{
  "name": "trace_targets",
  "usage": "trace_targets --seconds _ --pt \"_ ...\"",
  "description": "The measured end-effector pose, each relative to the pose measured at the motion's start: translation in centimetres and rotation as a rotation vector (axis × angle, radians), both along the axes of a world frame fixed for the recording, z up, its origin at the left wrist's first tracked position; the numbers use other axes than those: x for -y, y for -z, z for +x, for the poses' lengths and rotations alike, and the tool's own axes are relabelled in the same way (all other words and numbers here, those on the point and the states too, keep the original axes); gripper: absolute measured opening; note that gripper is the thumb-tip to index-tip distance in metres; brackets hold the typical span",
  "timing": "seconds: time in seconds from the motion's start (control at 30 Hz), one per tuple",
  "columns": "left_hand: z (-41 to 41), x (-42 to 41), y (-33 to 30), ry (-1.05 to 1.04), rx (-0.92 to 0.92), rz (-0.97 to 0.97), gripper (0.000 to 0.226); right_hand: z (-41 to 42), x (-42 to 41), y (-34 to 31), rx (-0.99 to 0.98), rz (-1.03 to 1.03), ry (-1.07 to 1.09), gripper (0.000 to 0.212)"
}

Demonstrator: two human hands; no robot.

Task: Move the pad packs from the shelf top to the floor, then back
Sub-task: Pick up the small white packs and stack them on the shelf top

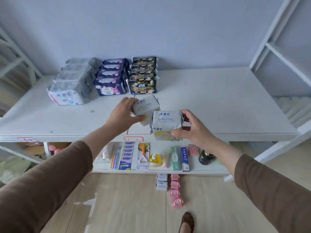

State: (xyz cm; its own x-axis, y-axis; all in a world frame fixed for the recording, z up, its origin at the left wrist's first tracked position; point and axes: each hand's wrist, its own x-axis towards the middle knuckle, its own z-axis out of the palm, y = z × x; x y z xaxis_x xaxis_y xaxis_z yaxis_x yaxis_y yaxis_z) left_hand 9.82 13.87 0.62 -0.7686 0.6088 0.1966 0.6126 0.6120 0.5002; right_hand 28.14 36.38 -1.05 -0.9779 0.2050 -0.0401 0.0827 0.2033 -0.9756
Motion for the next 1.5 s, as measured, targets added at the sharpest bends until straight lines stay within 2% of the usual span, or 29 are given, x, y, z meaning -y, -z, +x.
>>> trace_targets --seconds 0.27,0.57,0.7,0.87,1.03,1.2,1.37,1.5 --pt "-7.2 -7.7 -1.8 0.054 0.007 -0.044 0.059 -6.8 -5.8 -0.5 -0.008 0.019 -0.056 0.058" --pt "-18.2 -19.8 -3.0 0.212 -0.028 -0.070 0.059 -14.1 -10.7 -0.7 0.030 0.014 0.079 0.059" --pt "-24.7 -25.0 -2.5 0.231 -0.136 -0.195 0.066 -18.2 -12.8 -0.1 0.067 0.008 0.148 0.060" --pt "-30.4 -29.3 -0.9 0.188 -0.283 -0.373 0.061 -22.0 -14.8 1.1 0.098 -0.004 0.230 0.059" --pt "-33.8 -31.6 1.5 0.165 -0.341 -0.457 0.058 -25.0 -16.5 2.4 0.108 0.003 0.269 0.061" --pt "-34.3 -32.4 3.3 0.167 -0.344 -0.421 0.049 -27.3 -17.7 3.0 0.142 0.068 0.264 0.062" --pt "-34.4 -31.9 2.8 0.200 -0.353 -0.424 0.058 -29.9 -18.9 3.5 0.134 0.097 0.272 0.064" --pt "-33.5 -29.7 1.5 0.186 -0.276 -0.325 0.062 -32.0 -20.4 4.2 0.120 0.158 0.280 0.063"
